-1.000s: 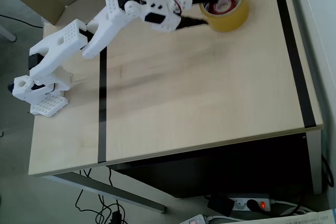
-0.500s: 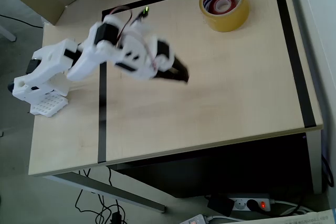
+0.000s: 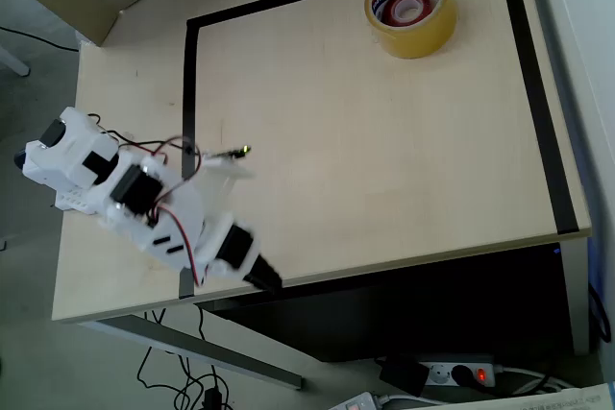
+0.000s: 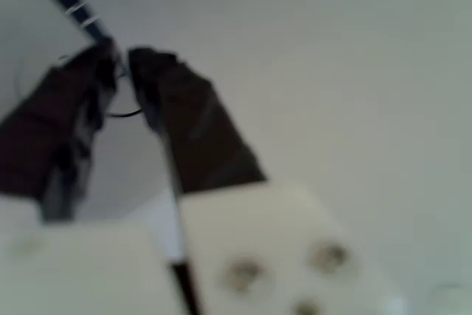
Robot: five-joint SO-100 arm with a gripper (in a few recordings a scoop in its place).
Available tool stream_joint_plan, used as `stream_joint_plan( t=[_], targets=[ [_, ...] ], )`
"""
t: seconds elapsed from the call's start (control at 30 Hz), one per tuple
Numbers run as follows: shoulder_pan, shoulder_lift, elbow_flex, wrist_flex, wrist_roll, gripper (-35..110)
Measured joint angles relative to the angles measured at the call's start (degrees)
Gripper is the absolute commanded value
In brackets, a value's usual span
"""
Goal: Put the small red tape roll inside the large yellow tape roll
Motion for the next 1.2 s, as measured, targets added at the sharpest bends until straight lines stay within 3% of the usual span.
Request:
stream_joint_plan(
  t=[0.4,0.53,1.0,1.2],
  targets=[
    [10.63,-5.27,0.18,6.24,2.11,0],
    [9.4,2.9,9.67,6.24,2.37,0],
    [-16.35,60.47,60.91,5.71,9.84,0],
    [-20.83,84.9,98.17,-9.58,12.13,0]
  ],
)
